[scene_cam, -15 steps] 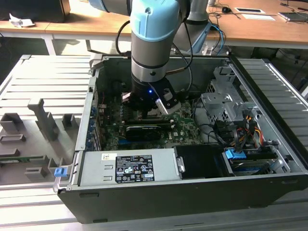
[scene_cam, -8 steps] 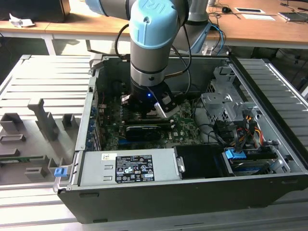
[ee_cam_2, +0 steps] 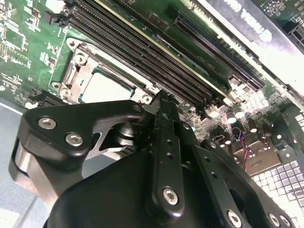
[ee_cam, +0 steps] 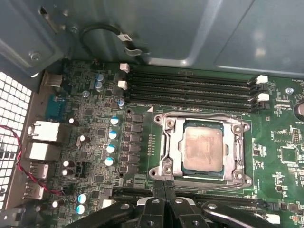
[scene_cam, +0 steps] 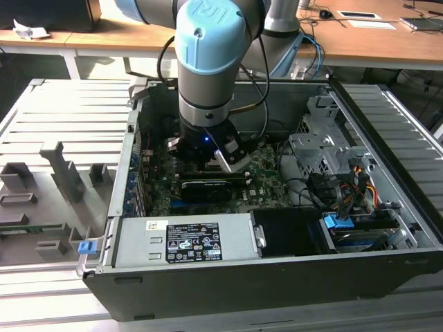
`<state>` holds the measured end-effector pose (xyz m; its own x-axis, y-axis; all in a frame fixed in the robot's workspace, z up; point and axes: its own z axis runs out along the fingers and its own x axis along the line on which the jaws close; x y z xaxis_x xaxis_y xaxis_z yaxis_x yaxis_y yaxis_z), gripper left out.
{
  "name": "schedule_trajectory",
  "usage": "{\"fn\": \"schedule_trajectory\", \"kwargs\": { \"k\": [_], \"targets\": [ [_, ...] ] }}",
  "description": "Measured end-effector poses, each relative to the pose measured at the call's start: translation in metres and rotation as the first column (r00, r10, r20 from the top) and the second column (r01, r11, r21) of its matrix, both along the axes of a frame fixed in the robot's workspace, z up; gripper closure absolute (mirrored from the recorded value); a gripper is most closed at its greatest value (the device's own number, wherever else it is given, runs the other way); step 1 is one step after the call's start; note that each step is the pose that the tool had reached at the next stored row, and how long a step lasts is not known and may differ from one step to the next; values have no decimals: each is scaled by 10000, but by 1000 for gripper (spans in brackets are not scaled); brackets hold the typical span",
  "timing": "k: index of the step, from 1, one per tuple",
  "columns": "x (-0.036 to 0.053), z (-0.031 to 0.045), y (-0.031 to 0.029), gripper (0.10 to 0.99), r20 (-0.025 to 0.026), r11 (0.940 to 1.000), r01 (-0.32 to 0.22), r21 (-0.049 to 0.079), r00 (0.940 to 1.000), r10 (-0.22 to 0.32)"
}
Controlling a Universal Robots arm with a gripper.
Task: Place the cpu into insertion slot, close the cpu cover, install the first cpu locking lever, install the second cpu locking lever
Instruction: 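Install the second cpu locking lever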
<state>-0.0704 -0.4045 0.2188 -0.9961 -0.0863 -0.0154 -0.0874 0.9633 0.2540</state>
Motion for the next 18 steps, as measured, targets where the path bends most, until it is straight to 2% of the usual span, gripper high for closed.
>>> {"fn": "schedule_trajectory", "kwargs": {
  "k": [1,4,7,12,15,18],
  "targets": [
    [-14,-2,-12,980,0,10000,1,62,10000,-1],
    [-70,-10,-61,980,0,9994,-3,354,10000,3],
    [-77,-30,-89,980,0,9987,-1,513,10000,1],
    [-83,-146,-108,980,0,9982,0,599,10000,0],
    [-88,-168,-117,980,1,9973,-1,730,10000,1],
    [-88,-185,-117,980,2,9969,0,785,10000,0]
  ]
}}
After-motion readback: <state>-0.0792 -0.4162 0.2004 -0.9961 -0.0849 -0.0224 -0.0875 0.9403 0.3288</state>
